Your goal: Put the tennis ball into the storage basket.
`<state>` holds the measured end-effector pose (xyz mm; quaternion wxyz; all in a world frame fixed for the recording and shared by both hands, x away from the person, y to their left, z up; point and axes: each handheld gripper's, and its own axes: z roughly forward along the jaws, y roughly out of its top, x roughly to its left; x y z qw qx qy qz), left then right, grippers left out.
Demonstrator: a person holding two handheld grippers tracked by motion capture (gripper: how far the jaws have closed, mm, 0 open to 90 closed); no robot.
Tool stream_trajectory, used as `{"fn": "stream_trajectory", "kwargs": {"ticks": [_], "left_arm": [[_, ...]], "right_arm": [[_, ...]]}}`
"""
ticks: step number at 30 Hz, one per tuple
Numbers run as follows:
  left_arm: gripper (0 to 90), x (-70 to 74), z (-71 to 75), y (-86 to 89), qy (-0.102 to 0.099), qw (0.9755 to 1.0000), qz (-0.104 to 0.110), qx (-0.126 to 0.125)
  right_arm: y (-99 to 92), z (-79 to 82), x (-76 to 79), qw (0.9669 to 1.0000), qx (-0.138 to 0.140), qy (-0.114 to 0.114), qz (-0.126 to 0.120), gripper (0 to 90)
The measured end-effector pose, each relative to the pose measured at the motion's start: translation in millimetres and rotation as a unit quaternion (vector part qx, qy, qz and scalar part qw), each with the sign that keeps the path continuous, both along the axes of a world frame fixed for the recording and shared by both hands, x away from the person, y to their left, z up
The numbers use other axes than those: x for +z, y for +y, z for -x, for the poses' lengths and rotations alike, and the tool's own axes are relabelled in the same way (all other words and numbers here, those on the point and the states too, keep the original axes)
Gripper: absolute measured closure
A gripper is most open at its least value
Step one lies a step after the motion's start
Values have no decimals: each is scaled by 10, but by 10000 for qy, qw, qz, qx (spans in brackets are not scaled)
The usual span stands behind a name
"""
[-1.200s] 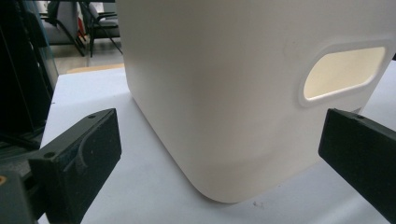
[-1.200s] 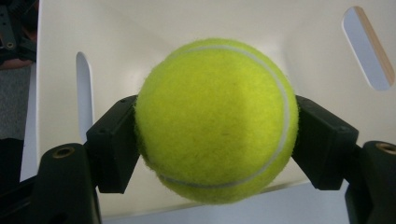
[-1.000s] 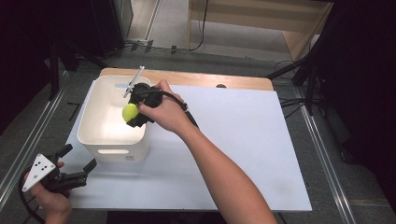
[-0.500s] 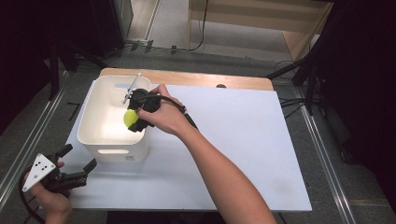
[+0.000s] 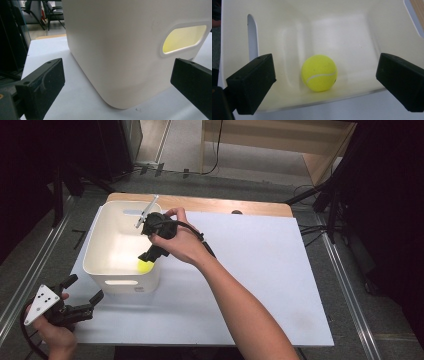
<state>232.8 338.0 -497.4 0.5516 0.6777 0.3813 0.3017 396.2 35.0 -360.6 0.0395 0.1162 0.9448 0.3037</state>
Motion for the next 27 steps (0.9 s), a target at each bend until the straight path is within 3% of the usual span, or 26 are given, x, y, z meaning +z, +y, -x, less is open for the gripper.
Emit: {"fn": "stream_trajectory", "kwargs": {"ticks": [14,27], "left_arm": [[0,-2,-4,-7,-3,10000,-18,1],[0,-1,-4,-6,3,10000,-42,-4]], "right_arm": [[-376,63,3,9992,-269,-83,-300,8],[-716,93,-89,9980,-478,-133,-388,8]]}}
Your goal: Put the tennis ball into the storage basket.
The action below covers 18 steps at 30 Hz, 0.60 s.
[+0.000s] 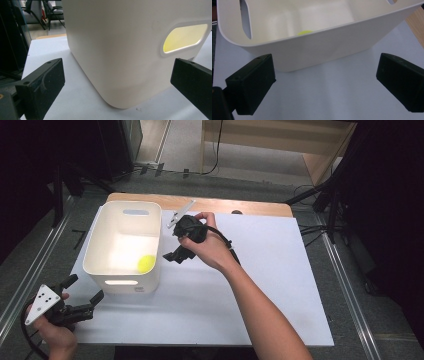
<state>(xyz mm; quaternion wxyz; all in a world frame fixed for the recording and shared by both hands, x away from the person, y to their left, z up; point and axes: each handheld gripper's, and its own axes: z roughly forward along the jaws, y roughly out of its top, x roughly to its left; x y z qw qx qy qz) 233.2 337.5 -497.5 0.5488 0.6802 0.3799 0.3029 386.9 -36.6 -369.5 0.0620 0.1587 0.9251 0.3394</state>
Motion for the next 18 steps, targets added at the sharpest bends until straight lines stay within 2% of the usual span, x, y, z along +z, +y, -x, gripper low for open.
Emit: {"fn": "stream_trajectory", "kwargs": {"ticks": [18], "left_arm": [[0,0,0,-1,7,10000,-27,2]], "right_arm": [[-483,138,-96,9991,-406,-35,-85,9]]}}
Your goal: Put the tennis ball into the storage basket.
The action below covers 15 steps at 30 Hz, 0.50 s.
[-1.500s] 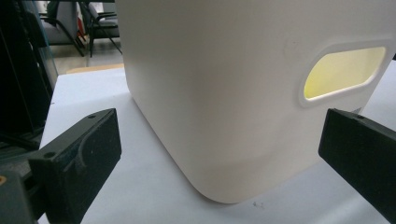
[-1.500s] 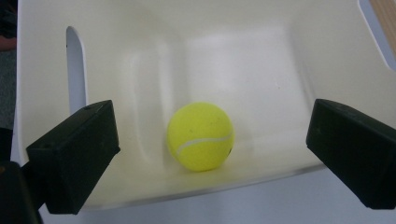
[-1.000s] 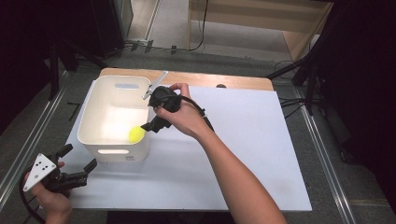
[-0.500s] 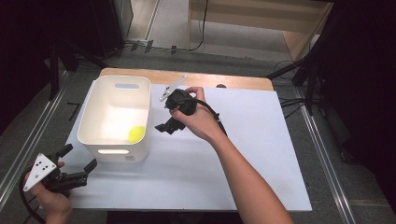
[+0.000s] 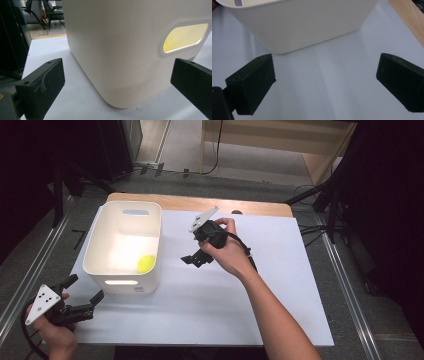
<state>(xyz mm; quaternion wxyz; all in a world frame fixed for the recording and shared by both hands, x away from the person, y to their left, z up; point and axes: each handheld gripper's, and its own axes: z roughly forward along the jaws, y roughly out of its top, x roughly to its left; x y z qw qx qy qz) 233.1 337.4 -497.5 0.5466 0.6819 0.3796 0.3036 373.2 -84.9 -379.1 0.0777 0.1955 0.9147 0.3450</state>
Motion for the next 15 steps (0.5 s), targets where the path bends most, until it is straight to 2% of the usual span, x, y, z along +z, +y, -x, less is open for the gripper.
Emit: {"fn": "stream_trajectory", "kwargs": {"ticks": [6,15], "left_arm": [[0,0,1,-1,1,10000,9,5],[0,0,1,-3,8,10000,-3,11]], "right_arm": [[-168,33,-43,9999,-102,-39,-91,9],[-430,81,-142,9992,-363,22,-189,8]]}}
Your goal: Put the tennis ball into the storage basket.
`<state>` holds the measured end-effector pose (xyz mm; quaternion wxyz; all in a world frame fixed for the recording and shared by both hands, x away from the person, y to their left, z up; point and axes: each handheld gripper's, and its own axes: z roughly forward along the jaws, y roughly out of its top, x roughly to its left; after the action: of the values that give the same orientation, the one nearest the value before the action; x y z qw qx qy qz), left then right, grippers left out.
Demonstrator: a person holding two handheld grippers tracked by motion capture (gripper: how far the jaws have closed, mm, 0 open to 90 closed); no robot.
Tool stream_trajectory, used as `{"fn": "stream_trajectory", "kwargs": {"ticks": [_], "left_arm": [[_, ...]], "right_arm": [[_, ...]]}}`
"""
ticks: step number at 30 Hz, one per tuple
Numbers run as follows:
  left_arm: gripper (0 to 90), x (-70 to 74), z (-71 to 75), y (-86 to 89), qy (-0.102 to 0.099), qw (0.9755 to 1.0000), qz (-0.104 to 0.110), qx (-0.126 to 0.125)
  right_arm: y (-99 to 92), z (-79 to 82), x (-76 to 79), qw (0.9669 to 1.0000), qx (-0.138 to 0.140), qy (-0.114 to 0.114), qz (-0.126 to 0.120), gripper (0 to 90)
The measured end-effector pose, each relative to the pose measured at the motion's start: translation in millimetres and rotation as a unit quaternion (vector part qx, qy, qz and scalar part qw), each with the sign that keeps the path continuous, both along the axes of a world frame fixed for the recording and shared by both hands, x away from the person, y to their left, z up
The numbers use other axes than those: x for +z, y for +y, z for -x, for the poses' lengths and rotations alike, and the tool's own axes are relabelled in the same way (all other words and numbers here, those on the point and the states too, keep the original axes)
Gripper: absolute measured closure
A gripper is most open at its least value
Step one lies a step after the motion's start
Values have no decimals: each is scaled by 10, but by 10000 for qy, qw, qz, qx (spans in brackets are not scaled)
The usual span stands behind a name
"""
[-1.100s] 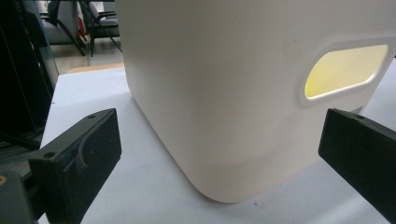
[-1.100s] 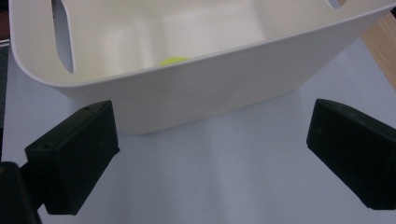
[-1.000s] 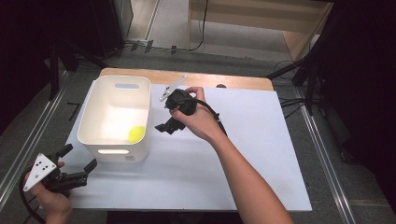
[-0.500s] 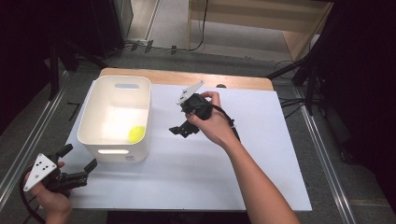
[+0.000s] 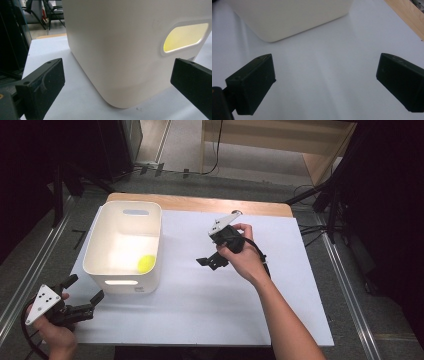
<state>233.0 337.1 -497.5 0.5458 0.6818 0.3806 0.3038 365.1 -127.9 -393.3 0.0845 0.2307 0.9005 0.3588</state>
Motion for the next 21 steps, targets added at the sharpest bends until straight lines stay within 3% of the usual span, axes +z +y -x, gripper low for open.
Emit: {"fn": "stream_trajectory", "kwargs": {"ticks": [21], "left_arm": [[0,-1,0,-4,1,10000,-4,9]], "right_arm": [[-491,175,-223,9985,-495,9,-216,9]]}}
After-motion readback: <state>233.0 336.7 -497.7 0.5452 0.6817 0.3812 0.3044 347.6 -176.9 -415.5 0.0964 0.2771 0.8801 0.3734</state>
